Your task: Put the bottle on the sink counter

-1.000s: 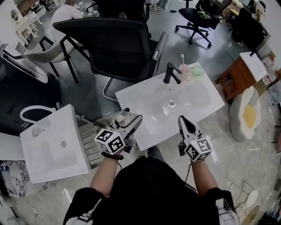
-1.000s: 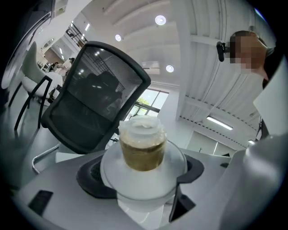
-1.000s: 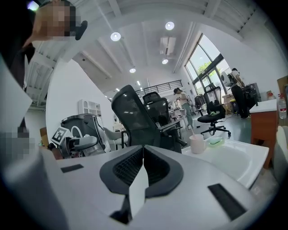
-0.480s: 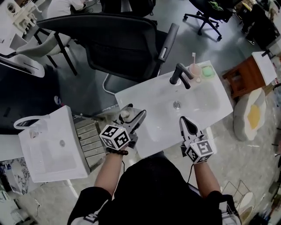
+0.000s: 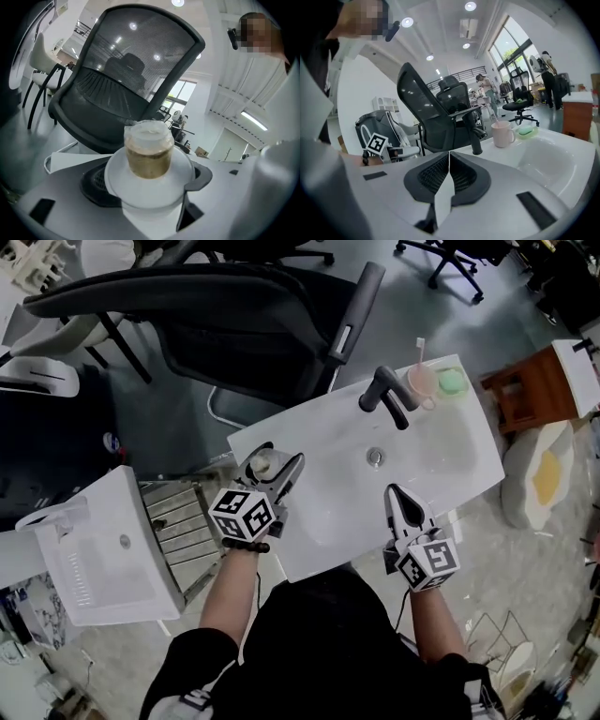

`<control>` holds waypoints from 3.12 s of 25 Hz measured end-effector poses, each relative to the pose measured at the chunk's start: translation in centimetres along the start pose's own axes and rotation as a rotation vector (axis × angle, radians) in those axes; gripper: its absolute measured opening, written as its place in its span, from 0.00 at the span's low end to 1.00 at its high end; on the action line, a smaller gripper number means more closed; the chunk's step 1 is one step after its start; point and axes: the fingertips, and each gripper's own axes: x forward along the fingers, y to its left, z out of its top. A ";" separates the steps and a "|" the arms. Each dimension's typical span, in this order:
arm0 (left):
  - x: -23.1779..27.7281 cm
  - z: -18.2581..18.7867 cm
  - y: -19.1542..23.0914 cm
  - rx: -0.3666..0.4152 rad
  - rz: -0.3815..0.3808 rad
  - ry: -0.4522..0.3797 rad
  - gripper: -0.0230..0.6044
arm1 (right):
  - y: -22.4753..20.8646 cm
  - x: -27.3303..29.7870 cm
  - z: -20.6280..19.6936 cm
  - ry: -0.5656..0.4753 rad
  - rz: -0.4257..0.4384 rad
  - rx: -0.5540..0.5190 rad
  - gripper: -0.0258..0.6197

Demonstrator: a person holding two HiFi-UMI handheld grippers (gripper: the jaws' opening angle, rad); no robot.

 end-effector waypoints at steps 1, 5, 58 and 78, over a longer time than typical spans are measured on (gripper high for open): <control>0.4 -0.2 0.3 -0.003 0.013 0.009 0.60 | -0.5 0.1 0.2 -0.009 -0.005 0.029 0.09; 1.7 -0.6 1.4 -0.021 0.064 0.021 0.60 | -1.9 1.2 -0.2 0.006 -0.012 0.073 0.09; 7.4 -2.1 5.3 0.355 0.359 0.143 0.68 | -0.4 4.4 -2.9 0.130 0.087 0.064 0.09; -1.2 1.8 -0.4 0.284 0.130 0.002 0.70 | 4.5 0.7 1.4 -0.041 0.074 0.017 0.09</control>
